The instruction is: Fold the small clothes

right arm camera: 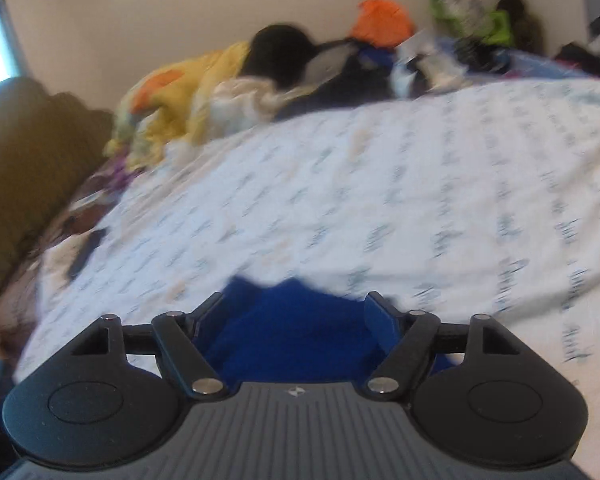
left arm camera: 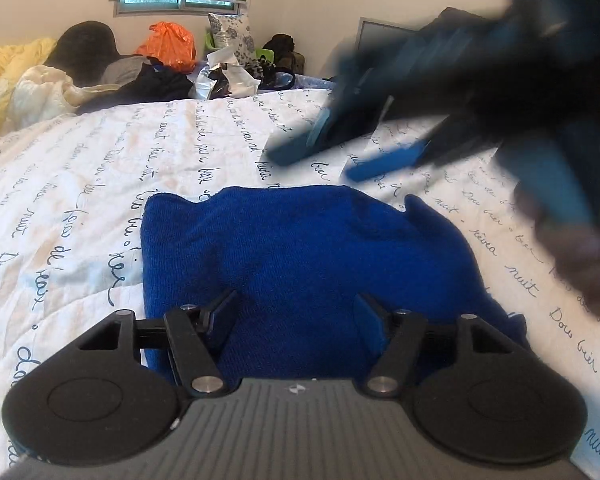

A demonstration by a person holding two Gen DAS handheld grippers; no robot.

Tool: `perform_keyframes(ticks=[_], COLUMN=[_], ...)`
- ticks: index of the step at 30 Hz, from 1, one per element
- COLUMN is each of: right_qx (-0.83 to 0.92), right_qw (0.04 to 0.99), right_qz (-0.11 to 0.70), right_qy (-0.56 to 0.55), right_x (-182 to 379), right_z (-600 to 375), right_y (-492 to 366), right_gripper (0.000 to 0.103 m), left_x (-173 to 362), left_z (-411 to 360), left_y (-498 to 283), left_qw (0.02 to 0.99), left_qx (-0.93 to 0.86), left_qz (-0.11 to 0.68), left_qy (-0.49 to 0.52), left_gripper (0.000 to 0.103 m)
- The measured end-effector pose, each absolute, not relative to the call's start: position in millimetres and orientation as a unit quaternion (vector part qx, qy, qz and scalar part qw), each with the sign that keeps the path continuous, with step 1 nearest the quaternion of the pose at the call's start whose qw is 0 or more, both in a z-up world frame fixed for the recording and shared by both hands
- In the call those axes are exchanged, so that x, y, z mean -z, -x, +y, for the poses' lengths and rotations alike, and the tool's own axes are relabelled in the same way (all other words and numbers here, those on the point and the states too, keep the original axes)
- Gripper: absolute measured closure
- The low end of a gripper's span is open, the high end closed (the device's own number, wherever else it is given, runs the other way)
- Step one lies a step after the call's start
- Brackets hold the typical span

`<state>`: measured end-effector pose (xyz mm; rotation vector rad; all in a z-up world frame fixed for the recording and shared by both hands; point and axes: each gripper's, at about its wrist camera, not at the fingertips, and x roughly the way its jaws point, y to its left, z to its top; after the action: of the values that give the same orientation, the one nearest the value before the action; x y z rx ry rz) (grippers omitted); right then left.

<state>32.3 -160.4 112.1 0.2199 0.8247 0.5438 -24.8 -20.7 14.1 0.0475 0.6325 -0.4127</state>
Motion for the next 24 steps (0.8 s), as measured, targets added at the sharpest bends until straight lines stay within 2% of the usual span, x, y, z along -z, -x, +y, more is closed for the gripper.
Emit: perform_keyframes(ticks=[2, 5, 10, 11, 12, 13, 15, 16, 17, 19, 23, 24], right_qx=[-0.236, -0.254, -0.234, -0.222, -0.221, -0.233, -0.246, -0.243, -0.237, -0.203, -0.182, -0.189], right_qw=[0.859, 0.885, 0.880, 0.877, 0.877, 0.879, 0.881, 0.881, 0.882, 0.883, 0.873, 0.881], right_qz=[0.449, 0.385, 0.408, 0.417, 0.409, 0.392, 0.368, 0.368, 0.374, 0.403, 0.440, 0.425], right_qy=[-0.074, -0.063, -0.062, -0.086, -0.116, -0.137, -0.166, -0.170, -0.164, -0.133, -0.106, -0.082], right_x=[-80, -63, -78, -86, -94, -104, -115, -116, -115, -105, -71, -69], right_z=[-146, -145, -141, -149, -159, -173, -198, -206, -210, -212, -211, -206], right_y=[-50, -49, -49, -40, -27, -7, 33, 50, 65, 83, 109, 117], right_gripper=[0.026, 0.022, 0.022, 0.021, 0.021, 0.021, 0.017, 0.012, 0.012, 0.012, 0.012, 0.014], left_x=[-14, -13, -27, -34, -39, -43, -44, -40, -34, -21, -20, -21], left_z=[-19, -21, -15, -7, 2, 12, 26, 31, 33, 34, 27, 23], left_y=[24, 25, 36, 46, 59, 75, 96, 101, 103, 101, 106, 104], left_qw=[0.929, 0.932, 0.933, 0.936, 0.939, 0.945, 0.945, 0.937, 0.928, 0.907, 0.914, 0.915], left_qx=[0.202, 0.198, 0.194, 0.193, 0.191, 0.181, 0.166, 0.167, 0.166, 0.158, 0.139, 0.138], left_qz=[0.308, 0.303, 0.300, 0.294, 0.283, 0.271, 0.281, 0.307, 0.334, 0.390, 0.381, 0.379], left_qy=[-0.020, -0.021, -0.032, -0.026, -0.023, -0.025, -0.025, -0.013, 0.000, 0.023, 0.019, 0.006], left_gripper=[0.038, 0.038, 0.035, 0.030, 0.011, 0.003, 0.002, 0.005, 0.006, 0.018, 0.020, 0.031])
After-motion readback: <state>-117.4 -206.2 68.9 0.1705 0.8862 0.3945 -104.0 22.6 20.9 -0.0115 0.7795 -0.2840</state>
